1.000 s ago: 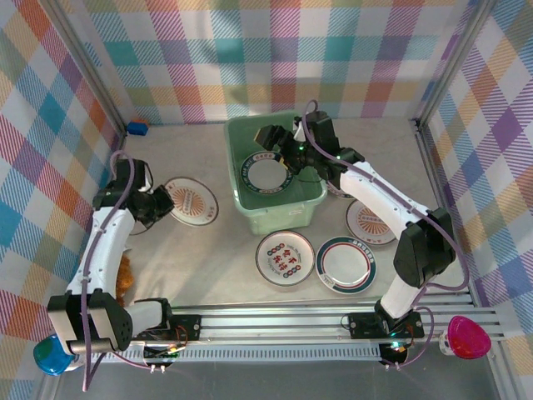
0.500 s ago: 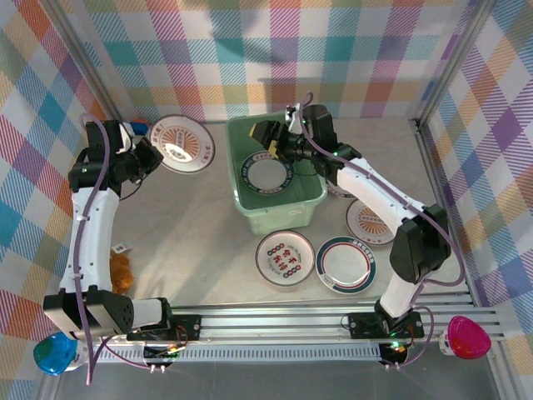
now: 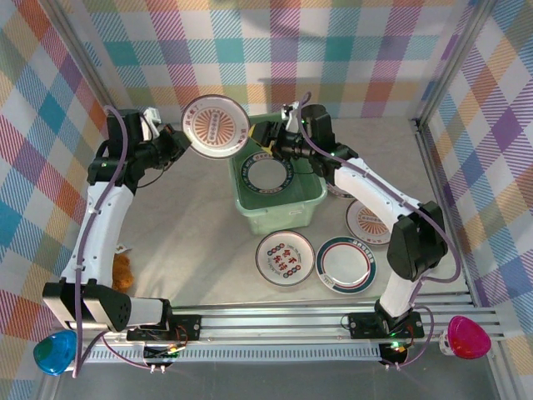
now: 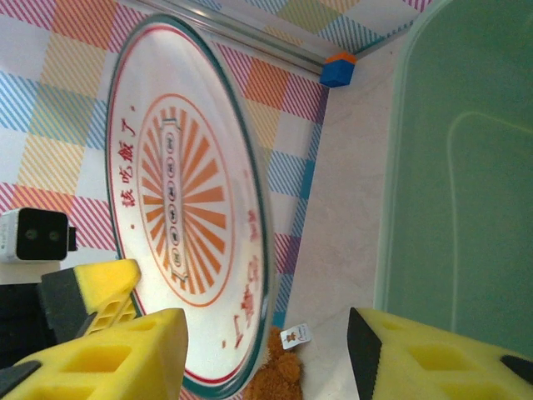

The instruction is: Place the plates into the plastic bin on the countertop

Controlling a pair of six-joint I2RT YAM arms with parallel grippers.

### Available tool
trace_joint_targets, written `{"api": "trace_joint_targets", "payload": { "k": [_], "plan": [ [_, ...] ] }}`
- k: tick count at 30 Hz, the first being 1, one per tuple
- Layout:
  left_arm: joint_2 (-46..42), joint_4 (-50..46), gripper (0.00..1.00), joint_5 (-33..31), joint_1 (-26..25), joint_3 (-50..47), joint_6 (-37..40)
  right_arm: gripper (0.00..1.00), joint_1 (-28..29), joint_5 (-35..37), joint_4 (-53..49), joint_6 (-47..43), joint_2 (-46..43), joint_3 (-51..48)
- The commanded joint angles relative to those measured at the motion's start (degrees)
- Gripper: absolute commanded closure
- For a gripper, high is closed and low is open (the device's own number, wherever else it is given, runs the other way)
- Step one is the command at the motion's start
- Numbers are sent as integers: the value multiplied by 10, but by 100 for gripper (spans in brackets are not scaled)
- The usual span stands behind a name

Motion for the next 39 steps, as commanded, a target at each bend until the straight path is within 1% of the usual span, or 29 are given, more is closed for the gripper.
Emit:
{"api": "trace_joint_targets", "payload": {
  "k": [1,13,18,22,25,26,28,30,31,32,34,36,39],
  "plan": [
    [4,51,100,25,-10,4,-18,48,4,-5,37,13,9,-4],
    [18,57,100,31,-30,13,-25,64,3,-7,45,27,20,-10],
    [18,52,100,27,-35,14,-24,77,3,-8,67,40,21,-19],
    [20,44,100,21,-37,17,-23,94,3,1,76,44,13,-29],
    [24,43,100,19,-43,20,-24,100,3,9,78,44,4,-36],
    [26,39,98,15,-43,22,-24,100,3,13,75,44,0,-39],
    [33,24,85,6,-44,31,-17,100,3,23,78,47,-7,-44],
    [38,17,61,-2,-44,41,-9,100,3,37,86,53,-16,-52],
    [40,17,51,-5,-45,46,-5,100,3,45,86,54,-20,-54],
    [44,16,44,-9,-45,54,-2,100,3,57,87,53,-27,-56],
    [48,18,37,-21,-44,65,3,100,3,88,83,54,-44,-64],
    [49,21,33,-30,-44,73,8,100,3,131,82,56,-68,-82],
    [46,20,31,-38,-44,76,21,100,3,194,48,58,-102,-104]
  ]
}}
